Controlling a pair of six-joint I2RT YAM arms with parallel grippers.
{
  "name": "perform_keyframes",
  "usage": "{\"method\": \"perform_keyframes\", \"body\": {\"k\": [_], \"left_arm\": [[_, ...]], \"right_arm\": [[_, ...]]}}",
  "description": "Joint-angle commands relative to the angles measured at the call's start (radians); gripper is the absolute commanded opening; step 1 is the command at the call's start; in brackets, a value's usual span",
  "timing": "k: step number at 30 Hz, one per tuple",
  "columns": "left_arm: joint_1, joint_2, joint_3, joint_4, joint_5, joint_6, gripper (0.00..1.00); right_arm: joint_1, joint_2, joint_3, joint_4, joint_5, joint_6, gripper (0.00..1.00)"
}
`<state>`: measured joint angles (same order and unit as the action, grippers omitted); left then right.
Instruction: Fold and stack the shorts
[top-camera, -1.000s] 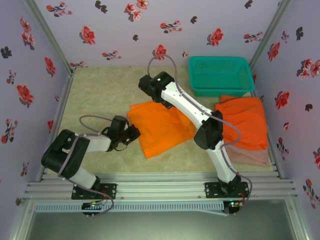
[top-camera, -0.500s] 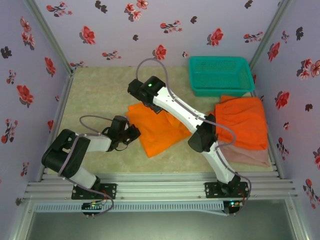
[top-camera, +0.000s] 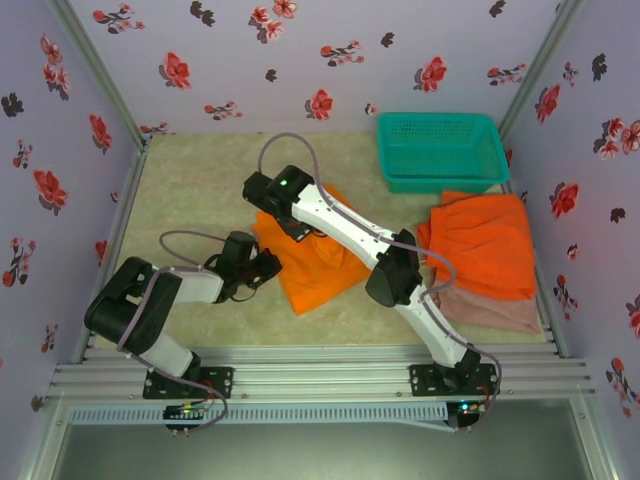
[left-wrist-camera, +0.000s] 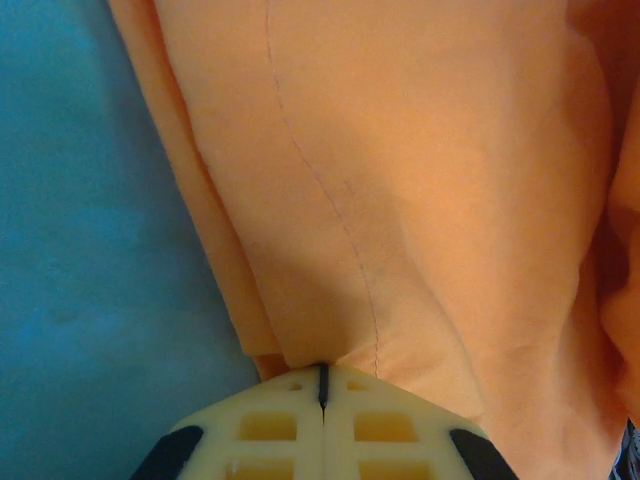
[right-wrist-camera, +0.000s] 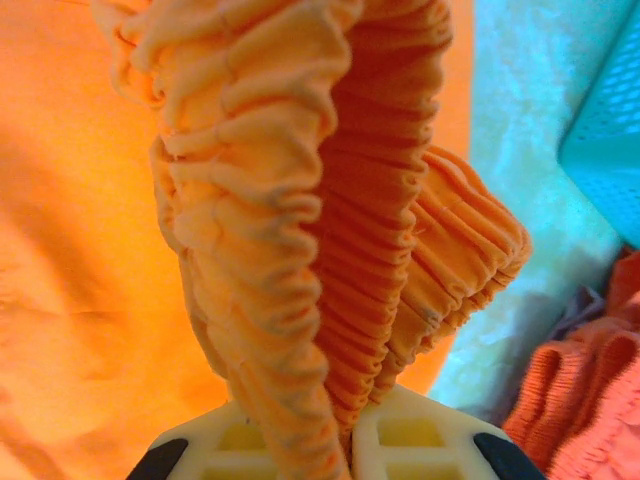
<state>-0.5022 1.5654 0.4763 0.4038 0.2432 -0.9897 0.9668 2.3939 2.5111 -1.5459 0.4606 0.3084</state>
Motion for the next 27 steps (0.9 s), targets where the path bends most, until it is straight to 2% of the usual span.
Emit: {"method": "perform_keyframes", "body": {"k": [1,4,5,7,11,14,18,20,23,27], "left_arm": [[-0.010,0.020,-0.002,-0.030,-0.030,-0.013,0.00],[-0.010,0.007,-0.005,-0.014,-0.031,-0.026,0.00],[-0.009,-0.007,-0.012,-0.003,-0.034,-0.032,0.03],[-0.007,-0.054,-0.031,0.013,-0.050,-0.045,0.14],[0.005,-0.215,-0.069,-0.036,-0.110,-0.041,0.41],[0.014,-0.346,-0.076,-0.144,-0.147,-0.019,0.54],[0.034,-0.476,-0.054,-0.263,-0.160,-0.005,0.73],[0.038,-0.499,-0.011,-0.319,-0.160,0.012,0.78],[0.040,-0.474,0.083,-0.399,-0.145,0.065,0.79],[0.043,-0.375,0.213,-0.496,-0.135,0.139,0.76]], "right_arm": [[0.008,0.030,0.019,0.054,-0.106,0.029,0.15],[0.007,0.032,0.002,0.132,-0.249,0.035,0.25],[0.004,0.026,-0.004,0.168,-0.327,0.038,0.31],[-0.005,0.003,-0.013,0.229,-0.468,0.048,0.51],[-0.053,-0.176,-0.172,0.433,-0.673,0.091,0.75],[-0.114,-0.406,-0.415,0.660,-0.763,0.143,0.82],[-0.200,-0.694,-0.749,0.915,-0.781,0.198,0.97],[-0.235,-0.777,-0.857,0.962,-0.778,0.206,0.99],[-0.256,-0.849,-0.971,0.942,-0.685,0.185,0.99],[-0.252,-0.886,-1.095,0.918,-0.600,0.153,0.96]]}}
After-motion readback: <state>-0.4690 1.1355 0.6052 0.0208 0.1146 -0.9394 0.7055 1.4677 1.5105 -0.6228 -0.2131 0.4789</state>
